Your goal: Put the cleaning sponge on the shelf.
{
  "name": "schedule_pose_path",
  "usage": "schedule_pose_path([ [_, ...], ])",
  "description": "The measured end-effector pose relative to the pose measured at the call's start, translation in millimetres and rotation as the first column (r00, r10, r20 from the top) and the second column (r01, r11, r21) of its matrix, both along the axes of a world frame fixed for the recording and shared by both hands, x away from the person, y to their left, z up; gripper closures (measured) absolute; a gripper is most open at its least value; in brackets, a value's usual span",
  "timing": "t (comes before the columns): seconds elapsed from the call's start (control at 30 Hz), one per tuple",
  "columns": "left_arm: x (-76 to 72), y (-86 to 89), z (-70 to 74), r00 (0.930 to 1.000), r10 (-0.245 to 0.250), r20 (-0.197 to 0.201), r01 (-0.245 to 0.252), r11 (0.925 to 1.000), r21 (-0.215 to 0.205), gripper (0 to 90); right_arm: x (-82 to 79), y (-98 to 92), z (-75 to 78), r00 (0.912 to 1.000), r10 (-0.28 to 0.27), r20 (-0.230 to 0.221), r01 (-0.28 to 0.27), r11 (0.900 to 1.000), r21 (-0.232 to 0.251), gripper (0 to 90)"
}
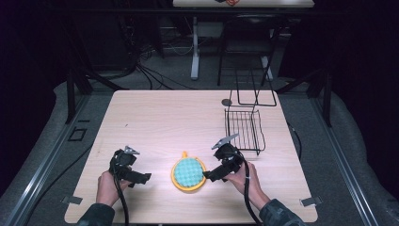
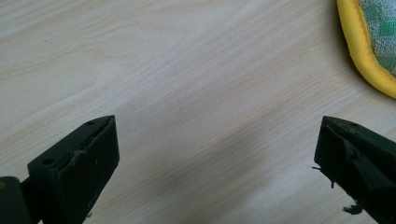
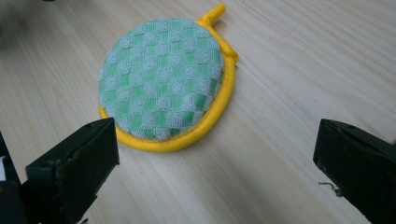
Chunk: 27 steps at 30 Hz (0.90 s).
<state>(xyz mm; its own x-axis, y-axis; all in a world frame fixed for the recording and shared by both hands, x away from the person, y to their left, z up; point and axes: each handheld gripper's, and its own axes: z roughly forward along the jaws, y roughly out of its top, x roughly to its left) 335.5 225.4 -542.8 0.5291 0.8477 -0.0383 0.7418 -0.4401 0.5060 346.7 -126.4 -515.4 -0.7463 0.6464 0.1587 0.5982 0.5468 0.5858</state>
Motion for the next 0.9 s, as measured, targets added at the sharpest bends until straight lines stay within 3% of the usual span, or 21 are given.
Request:
schedule_pose_path([
  [0.27,-0.1,-0.4,-0.7,1.0000,-0.001,-0.006,0.001,1.0000,0.002,0.1,7.2,16.0,-6.9,0.9995,0.017,-0.028,-0.017,1.000,0.001,0.5],
  [0.57,0.1,-0.7,-0.9,1.0000,-0.003,-0.007,0.004,1.0000,0.005,0.1,15.5,31.5,-16.5,0.9979,0.042,-0.048,-0.043,0.999,-0.003,14.1],
  [0.9,0.1,-1.0,-1.2,0.9999,-0.009,-0.011,0.009,0.9999,0.011,0.1,23.5,42.9,-28.3,0.9957,0.018,-0.090,-0.018,1.000,0.002,31.3],
])
